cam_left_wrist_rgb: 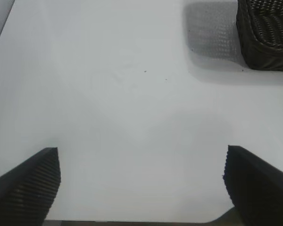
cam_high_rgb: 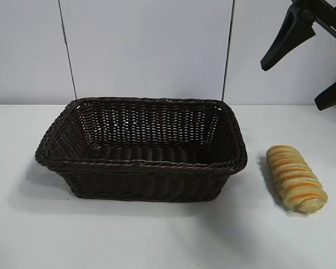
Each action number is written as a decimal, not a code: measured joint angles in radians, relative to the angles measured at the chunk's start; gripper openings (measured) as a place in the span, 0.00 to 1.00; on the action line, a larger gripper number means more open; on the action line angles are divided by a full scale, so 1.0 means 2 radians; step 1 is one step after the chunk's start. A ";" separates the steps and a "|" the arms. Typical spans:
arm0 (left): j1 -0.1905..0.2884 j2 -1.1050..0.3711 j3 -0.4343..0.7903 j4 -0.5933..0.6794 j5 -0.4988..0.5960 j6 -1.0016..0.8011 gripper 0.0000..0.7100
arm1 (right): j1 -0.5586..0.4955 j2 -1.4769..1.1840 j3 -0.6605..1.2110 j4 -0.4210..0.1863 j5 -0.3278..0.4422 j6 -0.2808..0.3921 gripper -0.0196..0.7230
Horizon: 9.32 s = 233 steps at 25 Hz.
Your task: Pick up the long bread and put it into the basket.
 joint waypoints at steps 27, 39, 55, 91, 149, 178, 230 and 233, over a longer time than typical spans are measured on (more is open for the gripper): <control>0.000 -0.097 0.000 -0.015 0.001 0.000 0.95 | 0.000 0.006 -0.033 -0.216 0.015 0.031 0.96; 0.000 -0.097 0.000 -0.015 0.001 0.000 0.95 | 0.011 0.102 -0.033 -0.223 -0.042 0.034 0.96; 0.000 -0.097 0.000 -0.015 0.001 0.000 0.95 | 0.075 0.169 -0.035 -0.323 -0.093 0.113 0.96; 0.000 -0.097 0.000 -0.015 0.001 0.000 0.95 | 0.075 0.109 -0.149 -0.328 0.028 0.141 0.14; 0.000 -0.097 0.000 -0.015 0.001 0.000 0.95 | 0.312 0.226 -0.325 -0.297 -0.002 -0.084 0.96; 0.000 -0.097 0.000 -0.015 0.001 0.000 0.95 | -0.062 0.224 -0.458 -0.388 0.147 0.105 0.96; 0.000 -0.097 0.000 -0.015 0.001 0.000 0.95 | -0.024 -0.757 0.314 -0.314 0.095 0.103 0.96; 0.000 -0.097 0.000 -0.015 0.001 0.000 0.95 | -0.024 -0.752 0.327 -0.313 0.078 0.103 0.96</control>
